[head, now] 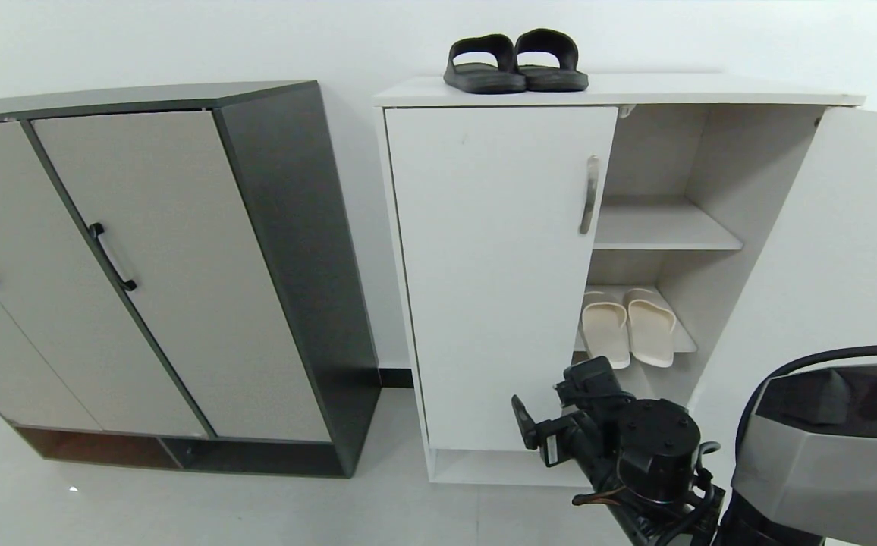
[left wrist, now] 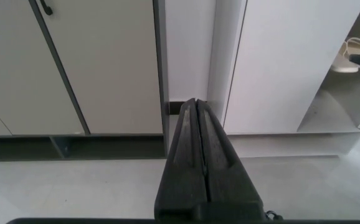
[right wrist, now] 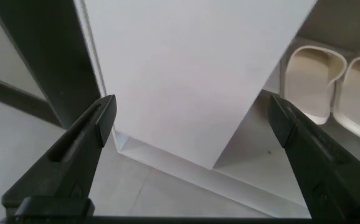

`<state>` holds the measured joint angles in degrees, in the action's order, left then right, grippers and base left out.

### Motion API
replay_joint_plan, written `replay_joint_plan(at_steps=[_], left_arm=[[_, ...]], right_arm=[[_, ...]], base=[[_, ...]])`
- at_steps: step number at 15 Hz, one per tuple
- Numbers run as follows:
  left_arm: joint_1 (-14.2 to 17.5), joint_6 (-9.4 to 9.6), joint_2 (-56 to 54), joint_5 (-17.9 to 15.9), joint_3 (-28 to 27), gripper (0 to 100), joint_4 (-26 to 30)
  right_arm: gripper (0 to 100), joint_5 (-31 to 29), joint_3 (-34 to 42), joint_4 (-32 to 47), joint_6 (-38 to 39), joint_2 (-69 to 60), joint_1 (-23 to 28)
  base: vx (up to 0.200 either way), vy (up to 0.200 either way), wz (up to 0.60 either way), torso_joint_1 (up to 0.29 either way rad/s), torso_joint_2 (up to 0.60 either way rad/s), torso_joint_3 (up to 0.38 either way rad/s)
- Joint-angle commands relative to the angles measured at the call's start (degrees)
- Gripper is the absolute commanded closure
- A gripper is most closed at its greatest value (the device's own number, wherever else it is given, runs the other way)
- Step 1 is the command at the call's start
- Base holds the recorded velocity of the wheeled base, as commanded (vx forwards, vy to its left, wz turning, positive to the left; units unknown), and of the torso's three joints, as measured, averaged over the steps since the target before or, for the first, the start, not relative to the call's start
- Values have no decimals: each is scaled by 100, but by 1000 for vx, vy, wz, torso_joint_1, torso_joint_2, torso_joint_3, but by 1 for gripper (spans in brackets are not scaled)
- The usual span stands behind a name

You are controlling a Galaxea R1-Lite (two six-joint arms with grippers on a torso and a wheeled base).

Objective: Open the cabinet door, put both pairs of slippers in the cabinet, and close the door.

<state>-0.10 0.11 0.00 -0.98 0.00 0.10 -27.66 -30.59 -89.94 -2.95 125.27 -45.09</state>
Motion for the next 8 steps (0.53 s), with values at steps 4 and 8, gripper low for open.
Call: replay_joint_plan(at_steps=[4, 8], left_arm=[[1, -2, 0, 1, 0, 100, -1], [1, 7, 0, 1, 0, 100, -1]], right_arm=[[0, -3, 35, -6, -4, -3, -26], [0, -3, 9, -6, -4, -3, -26]], base=[[0, 0, 0, 4, -129, -203], [0, 0, 0, 51, -477, -365]])
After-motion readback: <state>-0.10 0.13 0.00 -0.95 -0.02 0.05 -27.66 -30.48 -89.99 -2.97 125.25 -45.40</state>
